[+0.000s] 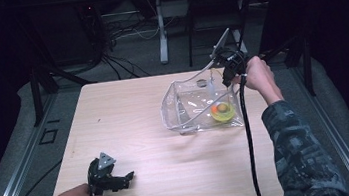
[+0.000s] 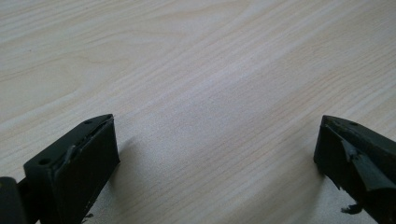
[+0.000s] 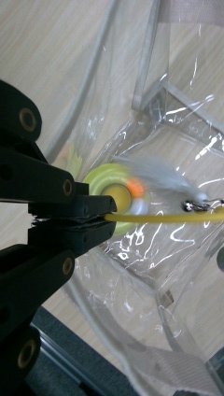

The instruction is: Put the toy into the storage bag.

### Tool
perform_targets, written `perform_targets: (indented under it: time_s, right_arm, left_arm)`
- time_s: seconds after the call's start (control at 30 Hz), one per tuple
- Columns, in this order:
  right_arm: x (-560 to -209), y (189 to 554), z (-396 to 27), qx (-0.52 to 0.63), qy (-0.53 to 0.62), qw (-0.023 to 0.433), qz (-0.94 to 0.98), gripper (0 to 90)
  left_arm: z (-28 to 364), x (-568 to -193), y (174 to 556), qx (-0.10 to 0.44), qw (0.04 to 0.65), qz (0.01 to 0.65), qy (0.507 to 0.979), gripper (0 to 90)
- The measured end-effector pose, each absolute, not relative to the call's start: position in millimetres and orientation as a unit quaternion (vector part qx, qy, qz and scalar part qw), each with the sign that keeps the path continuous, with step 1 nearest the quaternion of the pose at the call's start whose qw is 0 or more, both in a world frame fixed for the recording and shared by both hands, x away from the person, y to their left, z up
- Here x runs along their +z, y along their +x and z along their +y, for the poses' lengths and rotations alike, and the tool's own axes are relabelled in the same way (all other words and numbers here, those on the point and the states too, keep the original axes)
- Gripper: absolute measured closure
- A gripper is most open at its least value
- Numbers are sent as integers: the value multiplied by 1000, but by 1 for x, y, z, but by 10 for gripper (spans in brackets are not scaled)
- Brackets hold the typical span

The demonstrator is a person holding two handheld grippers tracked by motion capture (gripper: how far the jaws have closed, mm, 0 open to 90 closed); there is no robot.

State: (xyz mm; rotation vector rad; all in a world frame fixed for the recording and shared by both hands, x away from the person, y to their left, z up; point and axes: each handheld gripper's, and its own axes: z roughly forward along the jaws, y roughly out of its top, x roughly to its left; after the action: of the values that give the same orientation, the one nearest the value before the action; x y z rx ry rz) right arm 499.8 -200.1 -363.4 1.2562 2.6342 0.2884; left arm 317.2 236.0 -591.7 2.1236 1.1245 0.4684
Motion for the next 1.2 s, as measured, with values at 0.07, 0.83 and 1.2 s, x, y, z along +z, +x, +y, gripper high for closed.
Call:
perform_targets:
  time_s: [0.07, 0.83, 1.2]
  right_arm:
    - [-363, 499, -200, 101, 426, 105, 893, 864]
    - [-307, 462, -214, 195, 431, 123, 872, 172]
    - [-304, 438, -233, 217, 440, 145, 860, 0]
  left_arm:
    - [236, -592, 317, 180, 340, 432, 816, 0]
    - [236, -592, 317, 180, 340, 432, 816, 0]
    - [236, -592, 317, 180, 340, 433, 816, 0]
